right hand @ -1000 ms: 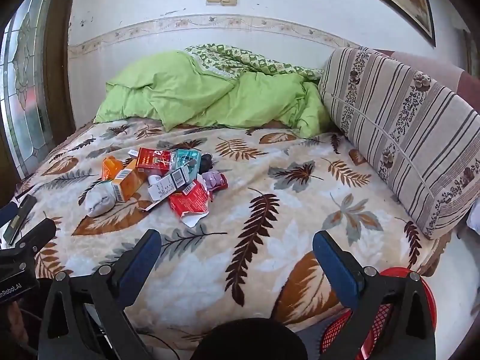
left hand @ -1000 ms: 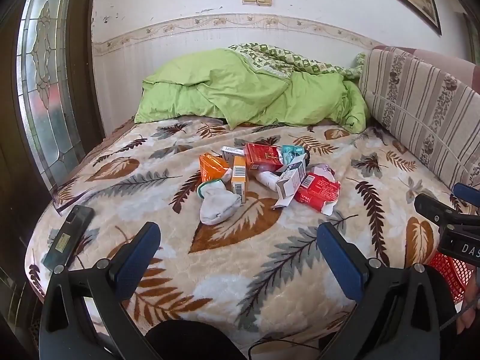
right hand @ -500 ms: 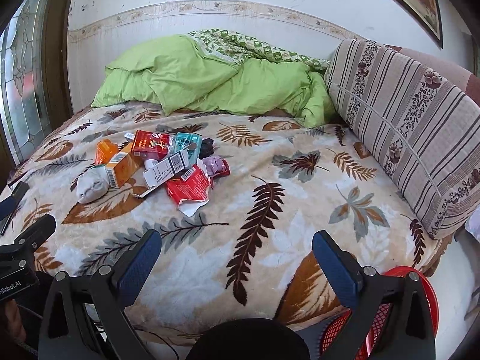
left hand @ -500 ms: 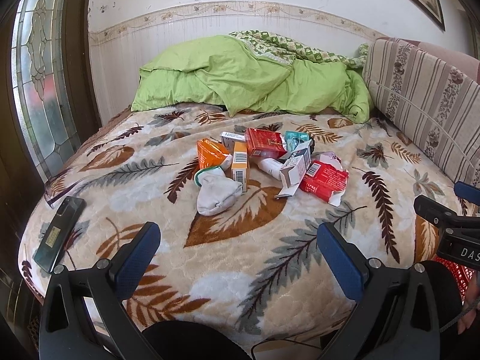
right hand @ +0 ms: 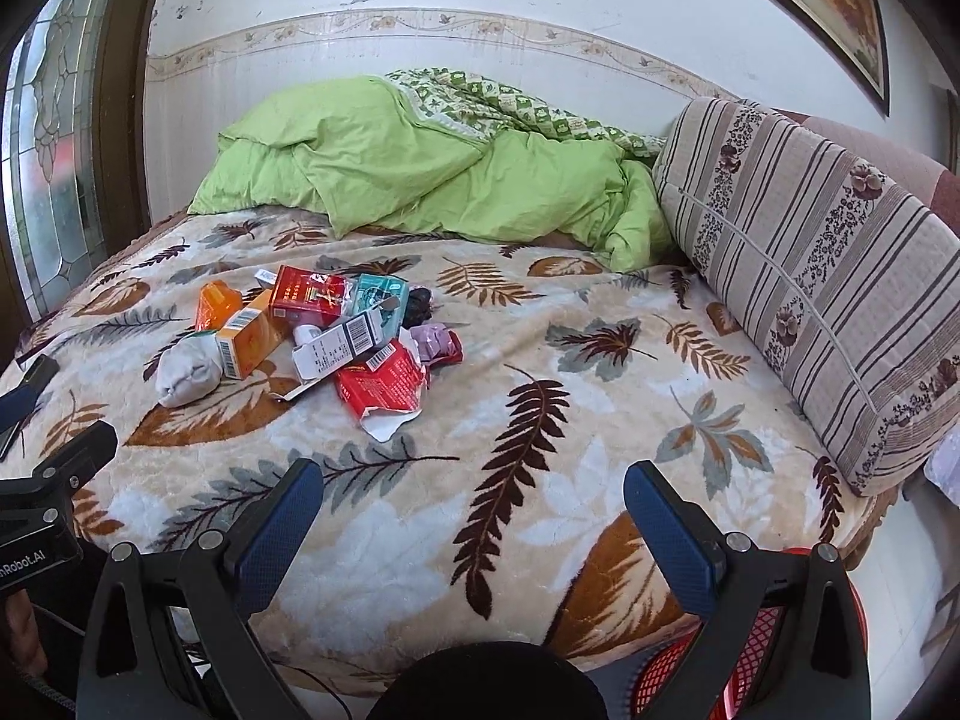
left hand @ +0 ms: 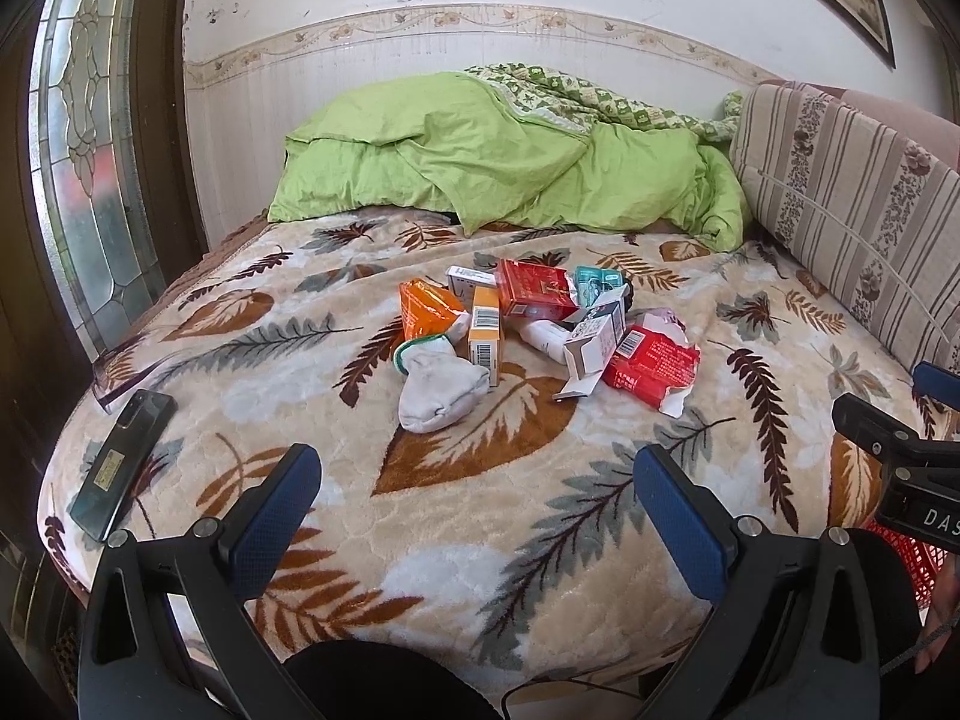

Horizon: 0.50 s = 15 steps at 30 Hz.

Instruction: Collect trash

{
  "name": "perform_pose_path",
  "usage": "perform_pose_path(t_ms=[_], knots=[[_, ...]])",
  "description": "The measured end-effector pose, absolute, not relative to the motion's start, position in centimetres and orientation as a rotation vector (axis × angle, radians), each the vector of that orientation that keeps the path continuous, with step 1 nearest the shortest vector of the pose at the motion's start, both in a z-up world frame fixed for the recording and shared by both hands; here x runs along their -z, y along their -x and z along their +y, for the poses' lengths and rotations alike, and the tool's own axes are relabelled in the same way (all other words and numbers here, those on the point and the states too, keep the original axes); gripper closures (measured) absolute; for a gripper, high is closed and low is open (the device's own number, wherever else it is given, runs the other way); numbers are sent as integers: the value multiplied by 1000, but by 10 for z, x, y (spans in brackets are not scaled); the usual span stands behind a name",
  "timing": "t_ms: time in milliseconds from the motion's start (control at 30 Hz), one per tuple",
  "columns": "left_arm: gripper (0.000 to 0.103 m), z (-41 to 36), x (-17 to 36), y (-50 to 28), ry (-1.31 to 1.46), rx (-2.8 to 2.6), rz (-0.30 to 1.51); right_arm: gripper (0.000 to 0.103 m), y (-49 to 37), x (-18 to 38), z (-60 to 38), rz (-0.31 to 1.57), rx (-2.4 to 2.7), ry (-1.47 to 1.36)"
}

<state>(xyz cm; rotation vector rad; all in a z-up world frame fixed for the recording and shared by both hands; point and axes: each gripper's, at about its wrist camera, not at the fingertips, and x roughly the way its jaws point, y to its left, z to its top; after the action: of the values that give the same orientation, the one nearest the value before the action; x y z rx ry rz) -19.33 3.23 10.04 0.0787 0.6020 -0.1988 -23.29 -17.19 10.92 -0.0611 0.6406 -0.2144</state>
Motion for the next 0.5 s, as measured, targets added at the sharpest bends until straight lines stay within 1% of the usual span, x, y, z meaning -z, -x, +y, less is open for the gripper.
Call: perform_pose_path(t_ms=[500], knots=[[0, 34, -99, 195, -80, 197, 593, 2, 233, -107, -171, 658, 204, 48]])
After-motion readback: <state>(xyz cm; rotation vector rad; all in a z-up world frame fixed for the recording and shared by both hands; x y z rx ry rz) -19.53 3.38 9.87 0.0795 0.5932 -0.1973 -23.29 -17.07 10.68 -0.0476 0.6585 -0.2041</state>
